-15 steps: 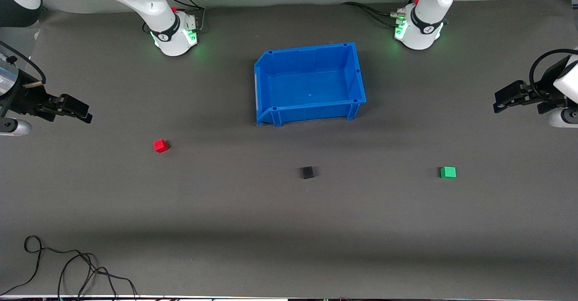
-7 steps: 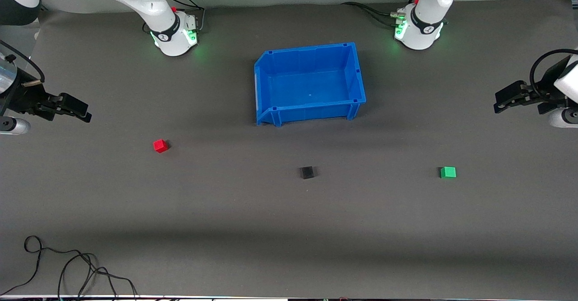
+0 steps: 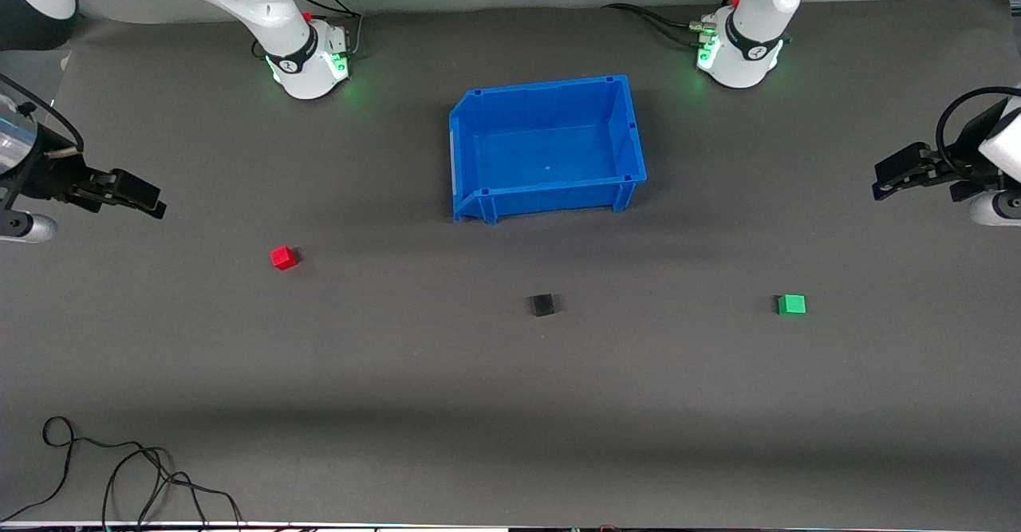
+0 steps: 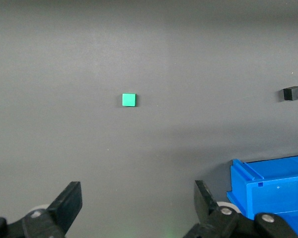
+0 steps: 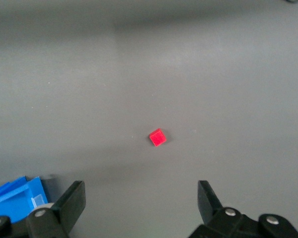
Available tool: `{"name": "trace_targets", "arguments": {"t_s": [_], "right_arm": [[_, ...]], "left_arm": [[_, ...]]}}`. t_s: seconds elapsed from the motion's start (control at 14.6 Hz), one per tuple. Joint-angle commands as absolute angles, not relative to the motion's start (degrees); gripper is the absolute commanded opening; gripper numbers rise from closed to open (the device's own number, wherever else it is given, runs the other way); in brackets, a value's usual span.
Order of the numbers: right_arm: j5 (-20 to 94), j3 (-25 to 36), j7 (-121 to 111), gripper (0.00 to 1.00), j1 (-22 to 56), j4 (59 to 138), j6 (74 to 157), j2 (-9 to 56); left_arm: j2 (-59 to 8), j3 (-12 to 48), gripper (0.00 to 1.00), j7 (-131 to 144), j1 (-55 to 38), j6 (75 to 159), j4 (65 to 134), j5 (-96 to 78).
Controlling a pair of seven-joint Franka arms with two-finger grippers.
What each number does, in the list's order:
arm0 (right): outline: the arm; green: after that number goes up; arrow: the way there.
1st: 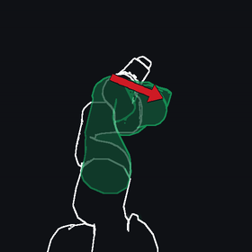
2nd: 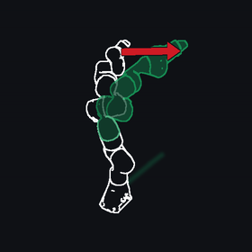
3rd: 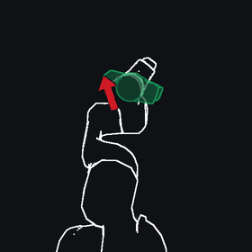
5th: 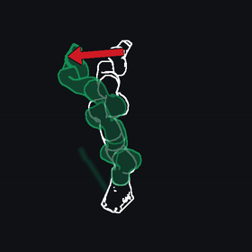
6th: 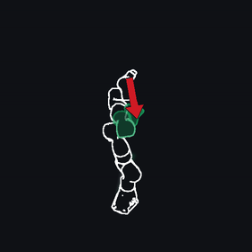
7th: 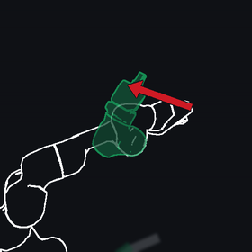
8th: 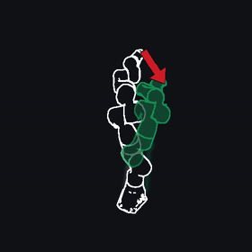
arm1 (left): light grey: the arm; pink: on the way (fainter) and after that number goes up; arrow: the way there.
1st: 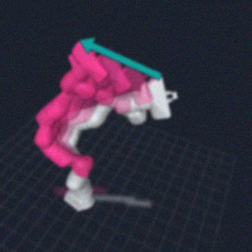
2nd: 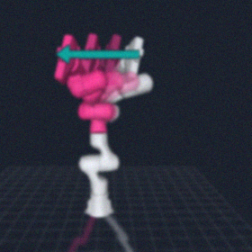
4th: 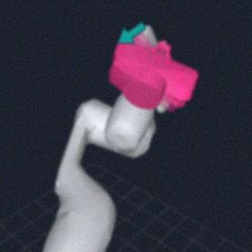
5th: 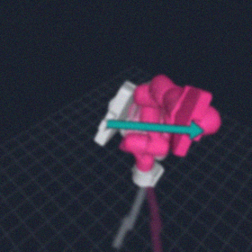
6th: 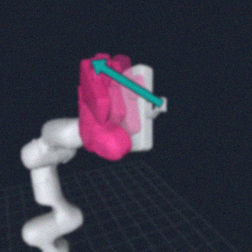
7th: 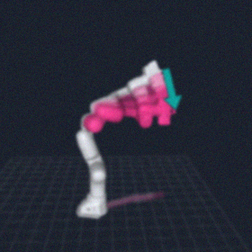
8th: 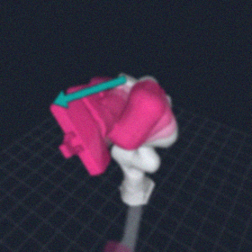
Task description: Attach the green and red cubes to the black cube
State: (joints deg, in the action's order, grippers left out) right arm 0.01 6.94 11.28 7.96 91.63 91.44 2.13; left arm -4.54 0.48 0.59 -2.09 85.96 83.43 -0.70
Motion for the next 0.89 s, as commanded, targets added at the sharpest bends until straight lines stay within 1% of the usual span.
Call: {"name": "trace_targets", "arguments": {"t_s": [0.0, 0.27, 0.41, 0.55, 0.68, 0.82], "right_arm": [[0.09, 6.59, 13.71, 1.00, 7.73, 91.23, 90.97, 4.91], [0.26, 6.59, 22.38, 1.00, 7.73, 93.15, 90.44, 10.27], [0.18, 6.50, 24.52, 1.00, 8.61, 94.91, 93.06, 12.99], [0.18, 6.50, 24.52, 0.98, 8.61, 98.77, 100.42, 15.19], [0.35, 6.59, 28.01, 0.96, 8.18, 104.74, 108.94, 17.13], [0.35, 6.68, 33.72, 0.96, 8.52, 107.30, 111.96, 19.67]], "left_arm": [[-3.87, 0.35, 1.00, -0.18, -2.46, 86.13, 84.11, 0.18], [-4.30, 0.26, 1.00, 0.08, -2.20, 86.48, 84.20, 0.18], [-5.27, 0.09, 1.00, 1.23, -2.02, 85.96, 83.76, -0.61], [-5.89, 0.09, 1.00, 5.68, -0.62, 85.69, 83.58, -0.96], [-6.68, 0.09, 1.00, 13.24, -0.18, 85.96, 83.15, -1.32], [-7.64, 0.09, 1.00, 19.30, 1.05, 86.13, 82.97, -2.10]]}}
